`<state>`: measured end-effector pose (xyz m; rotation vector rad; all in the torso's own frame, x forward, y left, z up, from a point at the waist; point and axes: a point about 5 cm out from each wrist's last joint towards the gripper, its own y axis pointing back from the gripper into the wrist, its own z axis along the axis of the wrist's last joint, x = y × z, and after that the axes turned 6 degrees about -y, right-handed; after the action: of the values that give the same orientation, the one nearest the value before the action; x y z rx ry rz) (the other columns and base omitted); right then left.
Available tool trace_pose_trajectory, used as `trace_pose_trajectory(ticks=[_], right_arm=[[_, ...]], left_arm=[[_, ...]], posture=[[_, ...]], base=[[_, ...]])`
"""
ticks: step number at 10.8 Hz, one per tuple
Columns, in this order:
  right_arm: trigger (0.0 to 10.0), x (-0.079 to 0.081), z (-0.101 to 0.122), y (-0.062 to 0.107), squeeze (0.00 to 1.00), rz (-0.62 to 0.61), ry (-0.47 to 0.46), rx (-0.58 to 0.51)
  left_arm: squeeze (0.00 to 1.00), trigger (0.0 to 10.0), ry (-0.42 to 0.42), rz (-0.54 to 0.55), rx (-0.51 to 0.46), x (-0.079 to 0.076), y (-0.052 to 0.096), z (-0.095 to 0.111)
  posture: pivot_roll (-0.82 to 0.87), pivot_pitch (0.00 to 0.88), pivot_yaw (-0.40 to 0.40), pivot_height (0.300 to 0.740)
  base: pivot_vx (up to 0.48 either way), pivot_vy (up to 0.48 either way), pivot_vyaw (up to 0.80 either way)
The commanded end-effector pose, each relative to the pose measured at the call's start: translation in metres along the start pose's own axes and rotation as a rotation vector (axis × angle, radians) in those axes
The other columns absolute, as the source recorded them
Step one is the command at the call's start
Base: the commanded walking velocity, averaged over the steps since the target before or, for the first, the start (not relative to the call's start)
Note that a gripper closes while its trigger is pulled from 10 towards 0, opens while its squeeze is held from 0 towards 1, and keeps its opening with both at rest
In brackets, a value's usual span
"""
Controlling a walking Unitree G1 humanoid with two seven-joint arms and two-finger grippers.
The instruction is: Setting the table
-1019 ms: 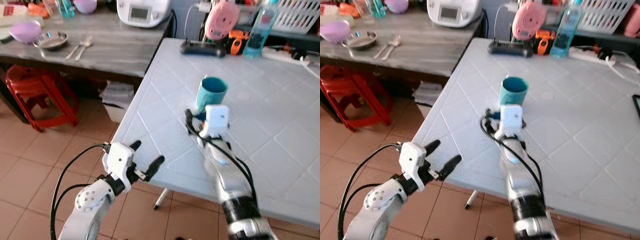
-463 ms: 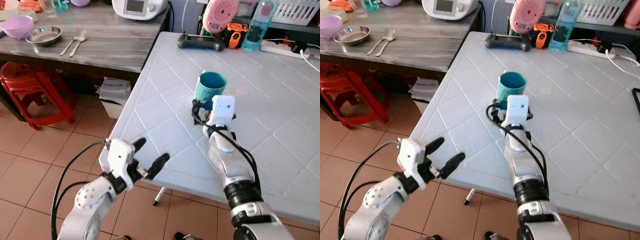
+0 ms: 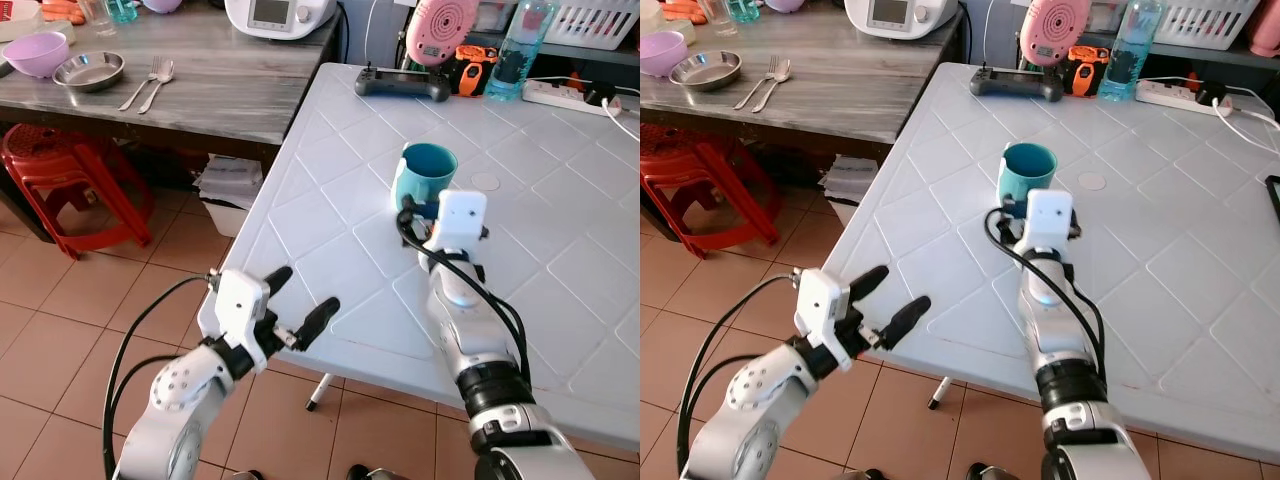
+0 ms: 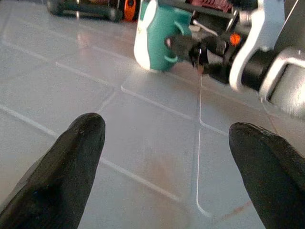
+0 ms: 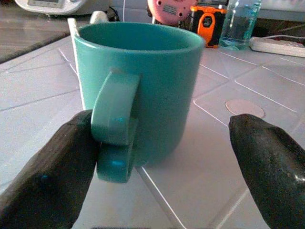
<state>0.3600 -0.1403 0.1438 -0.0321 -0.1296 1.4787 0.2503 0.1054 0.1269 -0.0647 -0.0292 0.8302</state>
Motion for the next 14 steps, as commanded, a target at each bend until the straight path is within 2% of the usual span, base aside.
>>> trace_pose_trajectory(ticks=[1, 4, 6, 7, 8, 9, 11, 12, 14], right_arm=[[10.0, -0.002, 0.003, 0.001, 0.00, 0.003, 0.004, -0.028], [10.0, -0.007, 0.009, -0.005, 0.00, -0.004, 0.031, -0.047], [10.0, -0.007, 0.010, -0.010, 0.00, -0.002, 0.049, -0.053], [9.6, -0.007, 0.010, -0.010, 0.00, 0.003, 0.051, -0.050], [2.9, -0.005, 0.009, -0.012, 0.00, 0.013, 0.057, -0.048], [2.4, -0.003, 0.008, -0.012, 0.00, 0.019, 0.058, -0.044], [2.2, -0.001, 0.006, -0.012, 0.00, 0.027, 0.060, -0.044], [1.2, -0.002, 0.006, -0.012, 0.00, 0.026, 0.060, -0.045], [0.2, -0.003, 0.005, -0.011, 0.00, 0.023, 0.060, -0.047]], left_arm=[[0.00, 10.0, 0.002, 0.004, -0.019, 0.000, -0.001, 0.003], [0.00, 10.0, -0.003, -0.037, -0.042, 0.001, -0.007, 0.005], [0.00, 10.0, 0.011, -0.021, -0.061, 0.001, -0.015, 0.006], [0.00, 10.0, 0.016, -0.019, -0.061, -0.001, -0.016, 0.006], [0.00, 10.0, 0.024, 0.006, -0.065, -0.001, -0.016, 0.004], [0.00, 10.0, 0.027, 0.018, -0.061, 0.001, -0.014, 0.002], [0.00, 10.0, 0.029, 0.026, -0.063, 0.003, -0.013, 0.002], [0.00, 10.0, 0.030, 0.027, -0.064, 0.003, -0.013, 0.002], [0.00, 10.0, 0.032, 0.022, -0.064, 0.002, -0.014, 0.001]], posture=[[0.11, 0.149, -0.020, 0.740], [0.09, 0.134, -0.016, 0.740], [0.08, 0.131, -0.018, 0.740], [0.09, 0.130, -0.019, 0.740], [0.09, 0.129, -0.025, 0.740], [0.09, 0.128, -0.028, 0.740], [0.09, 0.127, -0.029, 0.740], [0.09, 0.127, -0.029, 0.740], [0.09, 0.127, -0.029, 0.740]], base=[[0.000, 0.000, 0.00], [0.000, 0.000, 0.00], [0.000, 0.000, 0.00], [0.000, 0.000, 0.00], [0.000, 0.000, 0.00], [0.000, 0.000, 0.00], [0.000, 0.000, 0.00], [0.000, 0.000, 0.00], [0.000, 0.000, 0.00]])
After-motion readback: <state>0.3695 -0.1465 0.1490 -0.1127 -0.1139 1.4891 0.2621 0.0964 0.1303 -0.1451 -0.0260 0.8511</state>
